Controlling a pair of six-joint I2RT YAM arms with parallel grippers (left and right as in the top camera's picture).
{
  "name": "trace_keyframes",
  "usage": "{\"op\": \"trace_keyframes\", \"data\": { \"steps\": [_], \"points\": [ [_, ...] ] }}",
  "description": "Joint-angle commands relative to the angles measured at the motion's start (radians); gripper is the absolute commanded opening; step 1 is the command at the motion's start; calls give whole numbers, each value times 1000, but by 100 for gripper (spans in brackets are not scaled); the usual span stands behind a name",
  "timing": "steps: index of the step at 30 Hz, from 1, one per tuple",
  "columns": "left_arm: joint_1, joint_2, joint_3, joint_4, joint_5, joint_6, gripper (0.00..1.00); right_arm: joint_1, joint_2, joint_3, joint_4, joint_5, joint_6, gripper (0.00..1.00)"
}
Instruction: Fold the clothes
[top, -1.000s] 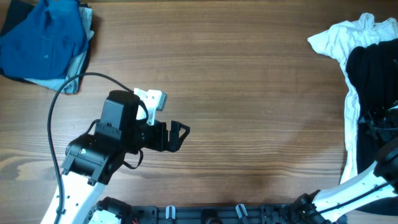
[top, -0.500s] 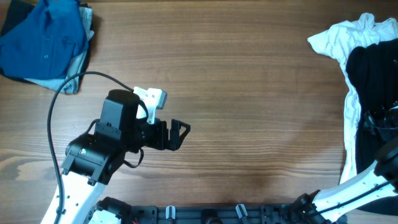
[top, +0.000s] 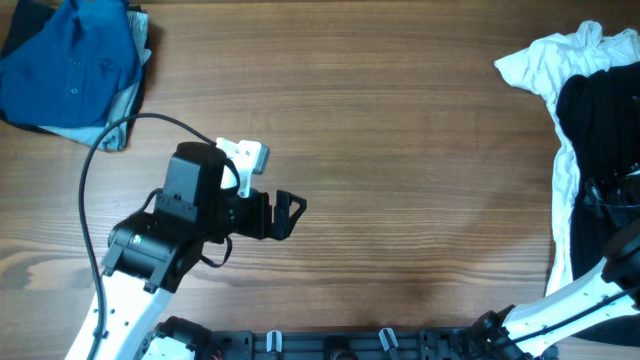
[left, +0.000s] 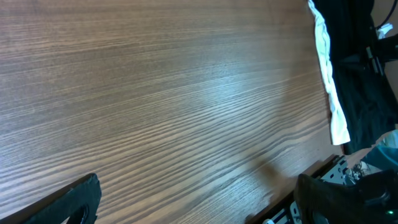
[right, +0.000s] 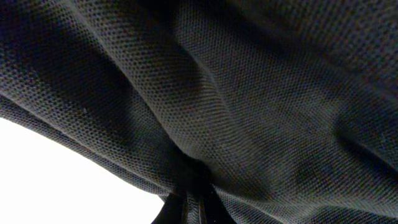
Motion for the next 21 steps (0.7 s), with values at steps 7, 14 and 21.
{"op": "trace_keyframes", "data": {
  "steps": [7, 14, 21],
  "points": [
    [-5, 61, 10, 61, -3, -20, 100, 11, -151, -2, -13, 13, 5, 4],
    [-5, 62, 10, 84, -2, -24, 100, 57, -239, -2, -11, 10, 5, 4],
    [-5, 62, 10, 84, -2, -25, 100, 95, -256, -2, -8, 26, 5, 4]
  ]
}}
